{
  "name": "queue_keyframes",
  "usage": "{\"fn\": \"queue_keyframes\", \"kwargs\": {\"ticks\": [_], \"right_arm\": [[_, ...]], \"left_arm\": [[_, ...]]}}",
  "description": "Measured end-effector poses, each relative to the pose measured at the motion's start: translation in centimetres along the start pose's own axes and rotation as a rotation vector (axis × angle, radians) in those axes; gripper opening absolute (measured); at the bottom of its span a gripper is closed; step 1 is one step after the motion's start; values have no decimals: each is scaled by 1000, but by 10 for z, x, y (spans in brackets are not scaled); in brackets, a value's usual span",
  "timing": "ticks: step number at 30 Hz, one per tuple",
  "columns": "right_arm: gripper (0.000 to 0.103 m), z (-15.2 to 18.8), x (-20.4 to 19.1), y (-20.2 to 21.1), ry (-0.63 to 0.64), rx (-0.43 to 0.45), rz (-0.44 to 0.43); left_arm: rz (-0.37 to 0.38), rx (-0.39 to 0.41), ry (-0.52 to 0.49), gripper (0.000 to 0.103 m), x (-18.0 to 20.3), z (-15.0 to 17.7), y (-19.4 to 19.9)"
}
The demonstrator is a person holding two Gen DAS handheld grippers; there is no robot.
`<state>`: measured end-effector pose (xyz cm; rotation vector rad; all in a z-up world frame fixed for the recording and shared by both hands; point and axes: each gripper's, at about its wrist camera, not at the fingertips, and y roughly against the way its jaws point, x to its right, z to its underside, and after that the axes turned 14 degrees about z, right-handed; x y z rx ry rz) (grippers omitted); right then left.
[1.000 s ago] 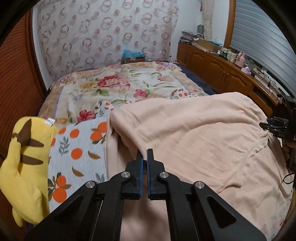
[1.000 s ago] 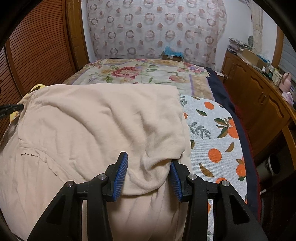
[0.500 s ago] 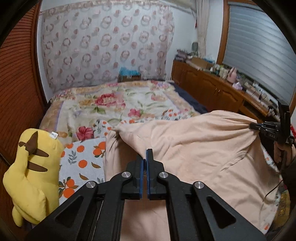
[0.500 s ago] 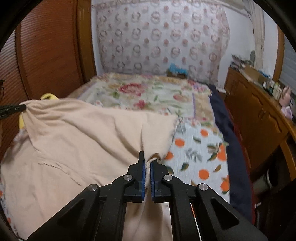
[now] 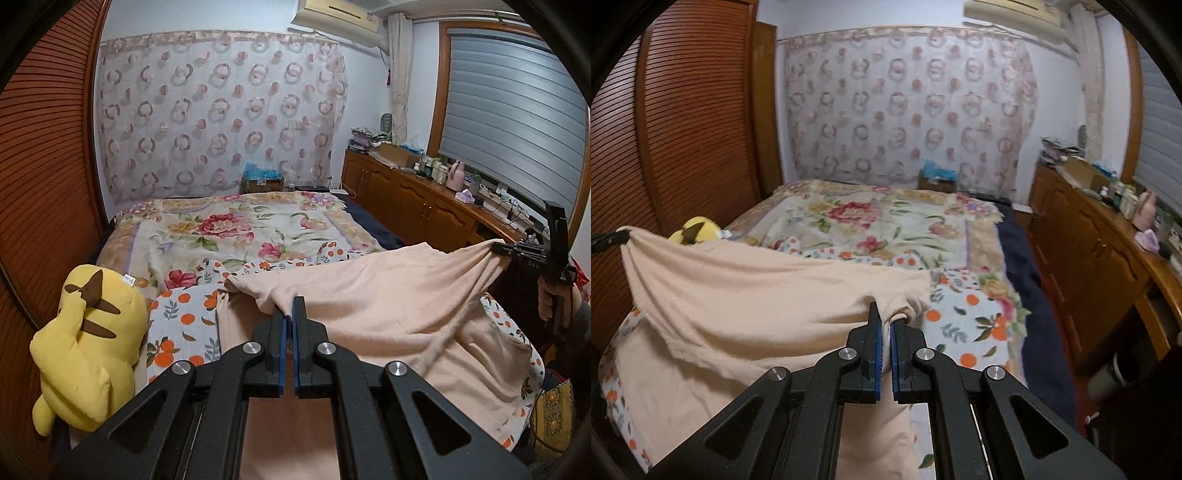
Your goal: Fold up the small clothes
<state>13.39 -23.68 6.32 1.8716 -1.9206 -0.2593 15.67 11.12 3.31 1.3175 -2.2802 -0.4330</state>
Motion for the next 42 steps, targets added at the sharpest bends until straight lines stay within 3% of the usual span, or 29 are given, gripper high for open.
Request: {"fn": "queue_keyframes", "kwargs": {"ticks": [8,13,17,24,25,27,28,32,35,42], "right_arm": [[3,16,12,69,-36,63,-85],[3,45,30,104,-22,62,-100],[3,91,38,112,-25,-26,-101],[3,166,40,62,-60,-236,-99],[9,169,41,57,-57,-246,-91],[19,171,41,52,-32,-249,-53],[24,169,42,50,-19,-242,-30],[46,158,36,51,4,-199,14],[53,155,16,50,3,-163,18],[54,176,-4,26,-15,-148,-44]], "left_arm": [[-7,46,22,3,8,18,46],[-16,43,54,3,7,44,72],[-27,-32,91,3,5,86,68],[-40,-165,138,4,-1,140,36],[-36,-173,145,4,-1,144,34],[-55,-184,144,23,-2,148,32],[-63,-180,139,39,-1,150,34],[-67,-168,138,67,2,150,38],[-84,-161,137,73,2,152,38],[-102,-192,173,75,-5,162,28]]}}
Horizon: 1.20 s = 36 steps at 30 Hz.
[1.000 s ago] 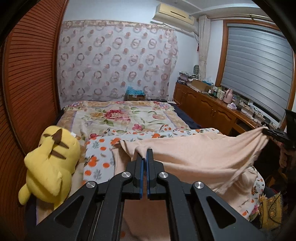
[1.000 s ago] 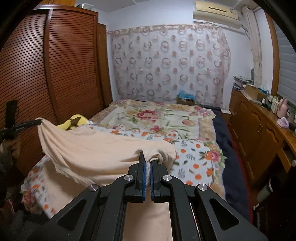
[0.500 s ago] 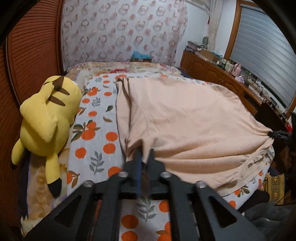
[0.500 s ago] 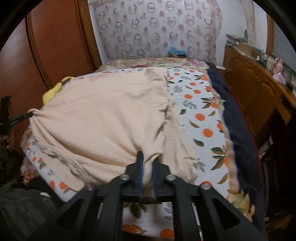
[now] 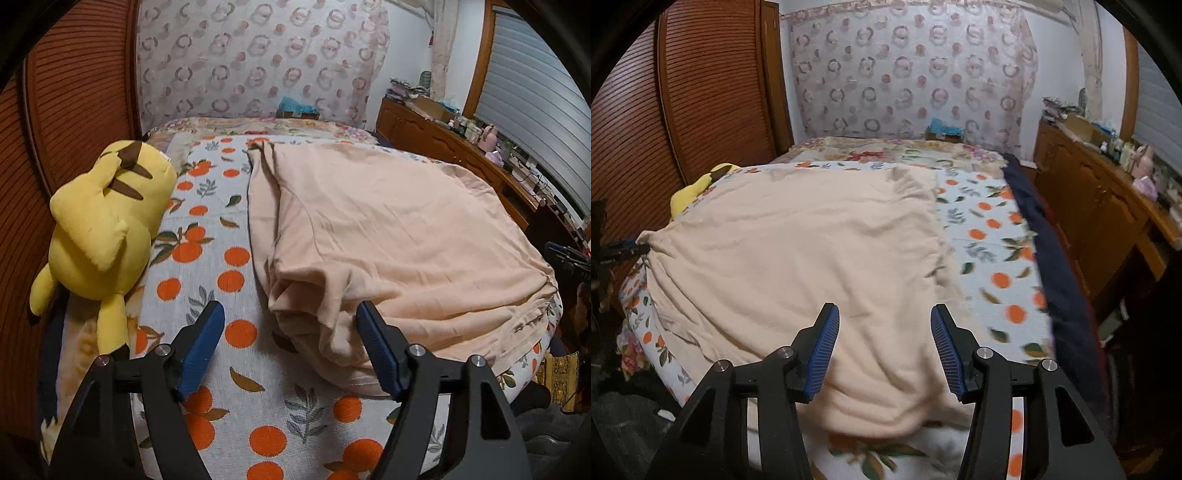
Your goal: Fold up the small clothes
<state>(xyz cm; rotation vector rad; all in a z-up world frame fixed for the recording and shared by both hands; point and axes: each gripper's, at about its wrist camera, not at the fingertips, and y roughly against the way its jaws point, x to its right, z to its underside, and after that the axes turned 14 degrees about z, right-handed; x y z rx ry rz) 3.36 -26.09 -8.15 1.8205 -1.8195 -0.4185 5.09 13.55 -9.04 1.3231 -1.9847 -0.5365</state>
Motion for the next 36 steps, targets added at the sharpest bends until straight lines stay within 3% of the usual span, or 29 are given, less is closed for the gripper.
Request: {"fn": "queue_keyframes", "kwargs": {"ticks": [4,12,27,30,36], "right_arm": [[55,3,-2,-26,-17,-10,-25],[55,-3,-13,-57,-9,-66,12],[67,6,-27,-35,44,-41,80],[70,7,-25,-31,38,-50,81],[72,8,-22,-25,10,-83,114]], "left_arm": [[1,-15,13,75,1,3,-5],[6,-29,14,75,6,7,-11],[11,-17,29,75,7,11,-15],[34,-7,34,65,7,11,-14],[96,-5,55,32,11,10,-16]]}}
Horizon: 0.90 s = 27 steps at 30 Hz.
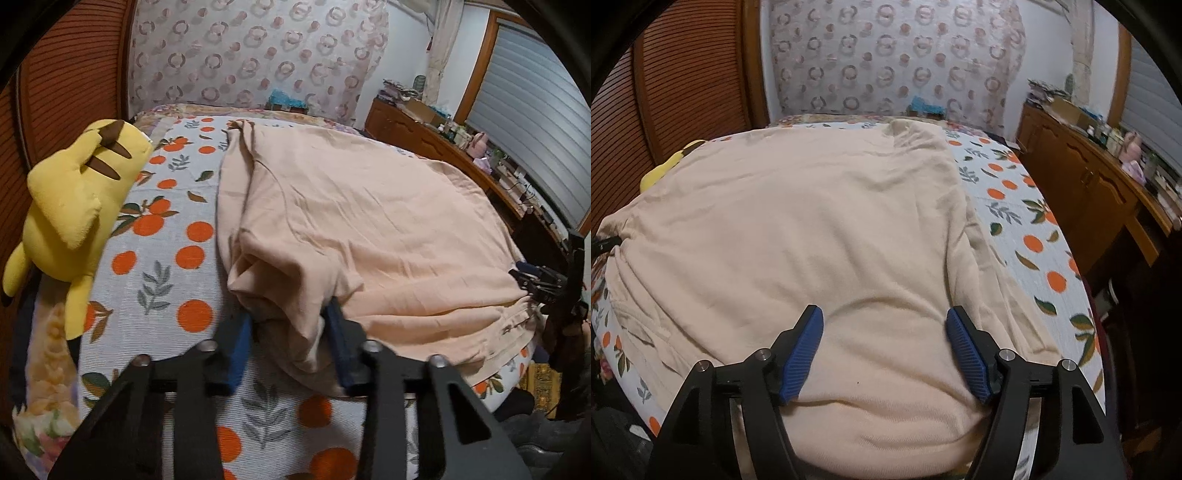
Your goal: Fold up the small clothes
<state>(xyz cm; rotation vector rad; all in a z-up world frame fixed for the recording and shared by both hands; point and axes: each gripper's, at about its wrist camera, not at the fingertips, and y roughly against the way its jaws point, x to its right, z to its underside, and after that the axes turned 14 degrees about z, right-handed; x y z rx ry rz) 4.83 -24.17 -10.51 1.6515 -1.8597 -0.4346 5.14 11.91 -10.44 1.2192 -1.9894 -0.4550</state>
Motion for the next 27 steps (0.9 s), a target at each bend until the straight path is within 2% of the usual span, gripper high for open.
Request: {"fn": "queue_keyframes", "kwargs": {"ticks": [3,5,10,17,24,27], "right_arm": [[72,-1,1,2,-15,-22,17],[73,0,2,3,-12,-20,15],[75,9,10,5,17,36,-23],[76,11,10,8,26,17,-12],[76,18,35,26,1,53,-47],[76,22,55,35,-28,71,-29]], "left_arm": [[32,-11,3,13,3,-1,-3],[51,-7,-7,11,9,-3,-3],[104,41,-41,10,35,-17,2],[212,119,-134,9,89,-62,4],[319,109,-239,9,148,-96,-21],[363,84,-284,9,174,-104,-35]]}}
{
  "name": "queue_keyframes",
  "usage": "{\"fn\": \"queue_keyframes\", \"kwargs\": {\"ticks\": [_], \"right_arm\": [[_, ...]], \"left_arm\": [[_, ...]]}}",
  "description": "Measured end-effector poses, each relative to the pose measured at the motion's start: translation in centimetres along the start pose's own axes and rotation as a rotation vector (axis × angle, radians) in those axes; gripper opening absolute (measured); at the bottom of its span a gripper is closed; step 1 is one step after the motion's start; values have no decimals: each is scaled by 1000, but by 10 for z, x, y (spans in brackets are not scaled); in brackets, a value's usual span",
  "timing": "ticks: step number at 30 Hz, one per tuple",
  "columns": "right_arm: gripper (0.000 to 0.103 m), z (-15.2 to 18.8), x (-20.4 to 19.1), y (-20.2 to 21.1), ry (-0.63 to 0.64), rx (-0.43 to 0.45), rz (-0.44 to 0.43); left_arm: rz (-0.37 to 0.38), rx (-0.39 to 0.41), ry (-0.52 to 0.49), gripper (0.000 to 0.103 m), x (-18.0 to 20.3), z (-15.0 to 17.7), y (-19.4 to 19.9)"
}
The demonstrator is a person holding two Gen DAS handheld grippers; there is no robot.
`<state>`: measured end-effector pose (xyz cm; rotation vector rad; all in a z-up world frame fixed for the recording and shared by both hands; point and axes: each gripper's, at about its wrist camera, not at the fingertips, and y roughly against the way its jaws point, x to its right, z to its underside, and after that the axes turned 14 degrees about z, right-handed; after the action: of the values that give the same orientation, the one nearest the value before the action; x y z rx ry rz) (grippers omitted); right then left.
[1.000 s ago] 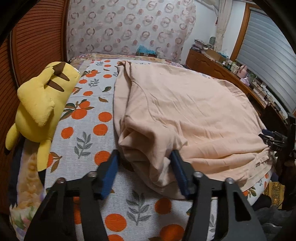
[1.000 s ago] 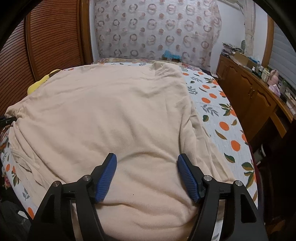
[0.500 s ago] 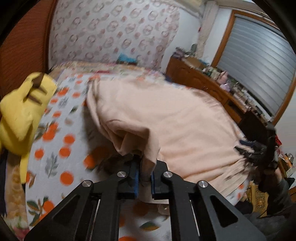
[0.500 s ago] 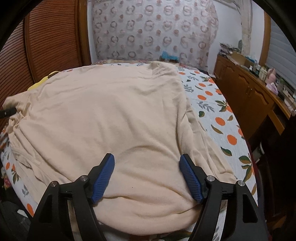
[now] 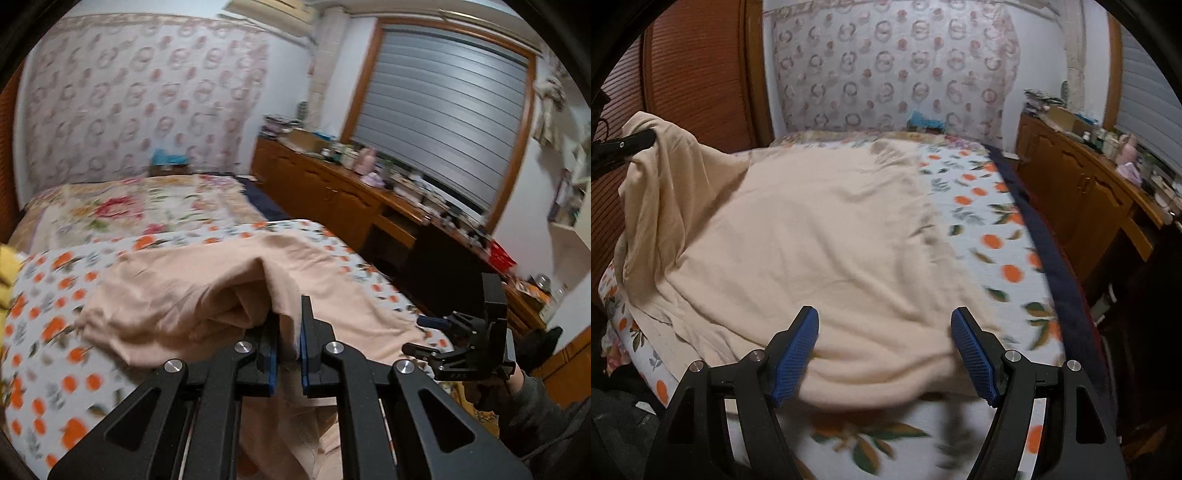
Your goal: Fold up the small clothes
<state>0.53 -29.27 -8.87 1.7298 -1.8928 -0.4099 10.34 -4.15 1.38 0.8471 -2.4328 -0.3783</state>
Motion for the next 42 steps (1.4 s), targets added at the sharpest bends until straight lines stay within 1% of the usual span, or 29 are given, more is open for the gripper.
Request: {"fn": "queue_keyframes", "kwargs": {"ticks": [4,5,8,11,13,15,16,17,19,20,22,23,25,28,30,33,38,42], "right_arm": [[76,3,25,9,-31,19,26],[74,2,31,11,-37,24,30],[73,2,42,18,-49,42,44],[73,0,51,24,-65,59,53],[73,-1,54,27,-73,68,52],[73,0,55,26,-75,75,50],[73,0,55,25,-77,75,48],[73,1,52,23,-78,75,46],[73,1,51,18,-76,72,40],[73,1,52,18,-75,70,39],[73,0,51,18,-73,69,38],[73,-2,51,18,-72,71,35],[73,-6,49,18,-72,78,25],[73,-15,39,18,-49,95,10],[73,-22,31,17,-25,108,-1],[73,-36,14,12,20,131,-13],[73,-64,-19,2,90,165,-88],[73,-85,-55,-12,165,172,-159]], "left_arm": [[57,-33,-39,9,21,-16,-28],[74,-42,-51,9,29,-21,-35],[110,-56,-85,9,47,-33,-47],[128,-70,-118,9,64,-41,-57],[118,-72,-123,9,70,-42,-61],[94,-89,-115,15,67,-38,-64],[96,-101,-109,24,64,-35,-65],[100,-107,-102,37,63,-33,-66],[99,-106,-85,51,55,-27,-61],[90,-106,-83,54,53,-25,-59],[60,-95,-82,73,50,-22,-53],[37,-81,-82,76,46,-20,-46],[1,-61,-80,77,38,-15,-37],[-48,-51,-69,78,24,-7,-26],[-107,-41,-68,78,15,0,-16],[-168,-29,-52,78,0,6,-6],[-293,18,-16,78,-27,14,21],[-330,51,16,78,-44,17,39]]}}
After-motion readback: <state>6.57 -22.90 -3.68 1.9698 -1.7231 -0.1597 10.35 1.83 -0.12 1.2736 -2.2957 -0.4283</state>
